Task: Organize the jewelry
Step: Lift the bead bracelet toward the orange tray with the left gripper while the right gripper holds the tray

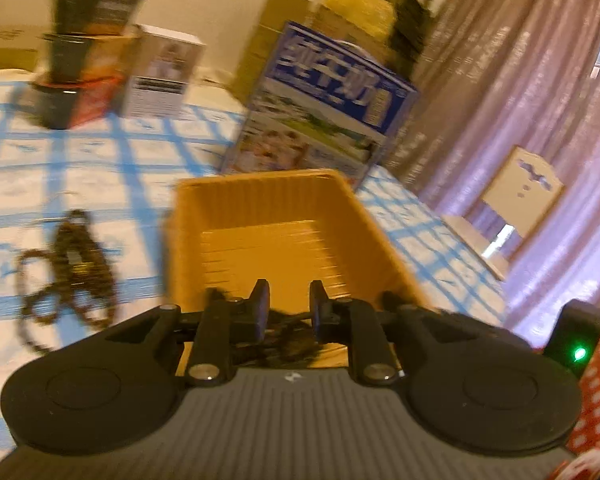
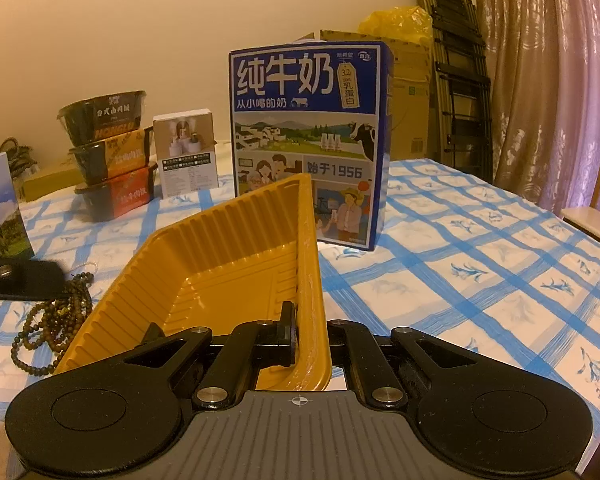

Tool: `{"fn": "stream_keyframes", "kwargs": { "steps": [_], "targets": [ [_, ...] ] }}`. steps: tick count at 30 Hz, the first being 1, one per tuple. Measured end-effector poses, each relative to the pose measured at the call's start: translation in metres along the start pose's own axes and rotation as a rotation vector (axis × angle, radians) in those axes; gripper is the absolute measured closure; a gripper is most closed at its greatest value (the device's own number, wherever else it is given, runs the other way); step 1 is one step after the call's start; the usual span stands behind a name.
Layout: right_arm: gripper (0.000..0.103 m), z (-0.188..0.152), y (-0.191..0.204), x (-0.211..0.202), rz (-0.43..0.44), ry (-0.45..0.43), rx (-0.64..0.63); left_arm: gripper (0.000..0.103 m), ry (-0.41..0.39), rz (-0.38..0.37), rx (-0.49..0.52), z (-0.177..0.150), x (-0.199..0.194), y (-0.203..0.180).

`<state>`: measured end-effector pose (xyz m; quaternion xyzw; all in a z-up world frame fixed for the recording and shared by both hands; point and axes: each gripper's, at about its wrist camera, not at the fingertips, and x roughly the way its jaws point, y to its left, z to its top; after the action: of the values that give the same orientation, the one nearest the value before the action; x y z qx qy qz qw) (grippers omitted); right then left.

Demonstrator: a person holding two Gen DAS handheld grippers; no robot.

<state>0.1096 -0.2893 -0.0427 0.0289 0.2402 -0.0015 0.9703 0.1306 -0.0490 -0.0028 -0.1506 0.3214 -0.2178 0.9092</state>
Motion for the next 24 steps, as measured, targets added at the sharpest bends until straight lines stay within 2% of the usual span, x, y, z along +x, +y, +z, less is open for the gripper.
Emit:
{"fn": "stream_keyframes", "kwargs": {
  "steps": [6,12,17,24],
  "targets": [
    [0.098,0.0,0.0,0.0,-0.001,0.002,-0.001,0.083,-0.012,0.17,-0.009,-0.014,-0.029,0.033],
    [0.098,0.0,-0.001,0.0,-0.003,0.002,-0.003,0.083,0.018,0.294,-0.019,-0.034,-0.046,0.061],
    [0.098,-0.001,-0.002,0.0,-0.007,0.003,-0.003,0.083,0.046,0.321,-0.015,-0.047,-0.048,0.069],
    [0.098,-0.001,-0.005,0.0,-0.008,0.009,-0.002,0.083,0.059,0.33,-0.004,-0.049,-0.035,0.07]
  ]
}}
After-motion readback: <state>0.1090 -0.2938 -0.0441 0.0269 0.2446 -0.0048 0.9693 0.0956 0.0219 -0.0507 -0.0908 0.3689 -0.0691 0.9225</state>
